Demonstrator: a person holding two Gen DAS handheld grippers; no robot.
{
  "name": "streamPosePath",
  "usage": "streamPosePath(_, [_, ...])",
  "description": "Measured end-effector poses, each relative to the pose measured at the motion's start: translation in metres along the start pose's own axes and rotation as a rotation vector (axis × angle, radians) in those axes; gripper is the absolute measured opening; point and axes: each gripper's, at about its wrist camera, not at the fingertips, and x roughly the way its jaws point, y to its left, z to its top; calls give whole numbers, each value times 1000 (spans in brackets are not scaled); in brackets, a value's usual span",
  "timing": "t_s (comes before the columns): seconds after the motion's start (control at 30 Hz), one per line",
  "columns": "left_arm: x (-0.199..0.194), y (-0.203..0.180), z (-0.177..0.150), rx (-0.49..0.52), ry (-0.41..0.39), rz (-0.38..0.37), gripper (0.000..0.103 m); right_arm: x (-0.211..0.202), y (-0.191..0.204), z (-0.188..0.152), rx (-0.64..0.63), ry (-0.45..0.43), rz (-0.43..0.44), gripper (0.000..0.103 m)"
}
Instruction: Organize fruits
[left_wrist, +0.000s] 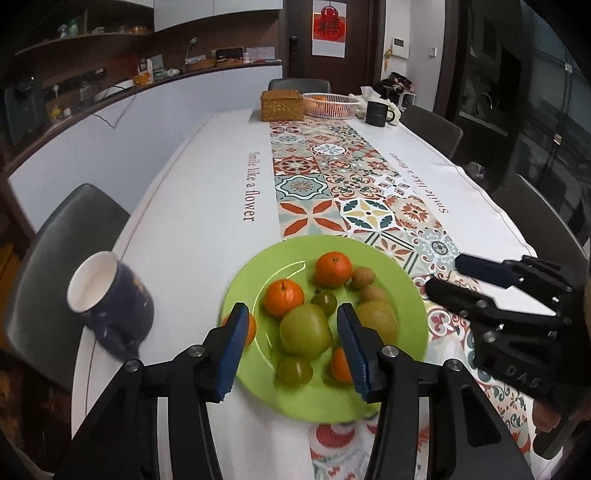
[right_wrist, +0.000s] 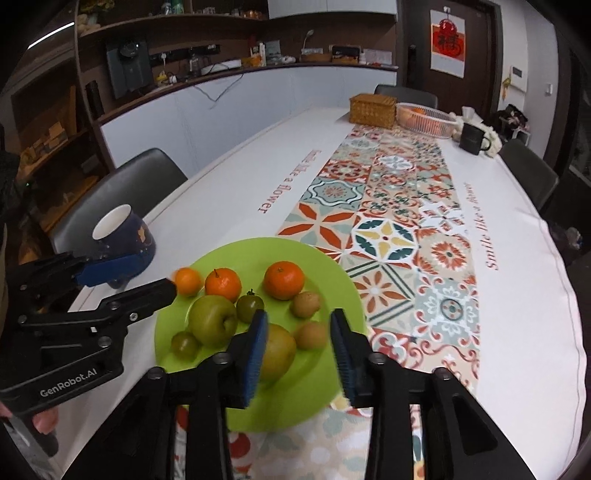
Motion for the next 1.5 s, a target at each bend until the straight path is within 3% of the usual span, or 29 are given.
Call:
streamPosePath(0.13, [-24, -7, -12, -9, -27, 10, 54, -27, -2, -11, 9, -50, -27, 45])
streamPosePath(0.23, [-45, -14, -22, -4, -59, 2, 60, -51, -3, -21, 27, -92, -30, 57])
streamPosePath(0.47, [-97, -29, -49, -9, -136, 32, 70, -108, 2, -55, 30, -185, -70, 74])
streamPosePath(0.83, [-150, -50, -92, -17, -230, 84, 91, -172, 4, -100, 71, -275, -161, 91])
streamPosePath(1.27, [-174, -67, -127, 16, -267, 91, 99, -204, 8, -145, 130, -289, -198, 92])
streamPosePath(1.5, [-179, -69, -130, 22, -279, 91, 101, -209, 9, -150, 131, -289, -198, 92])
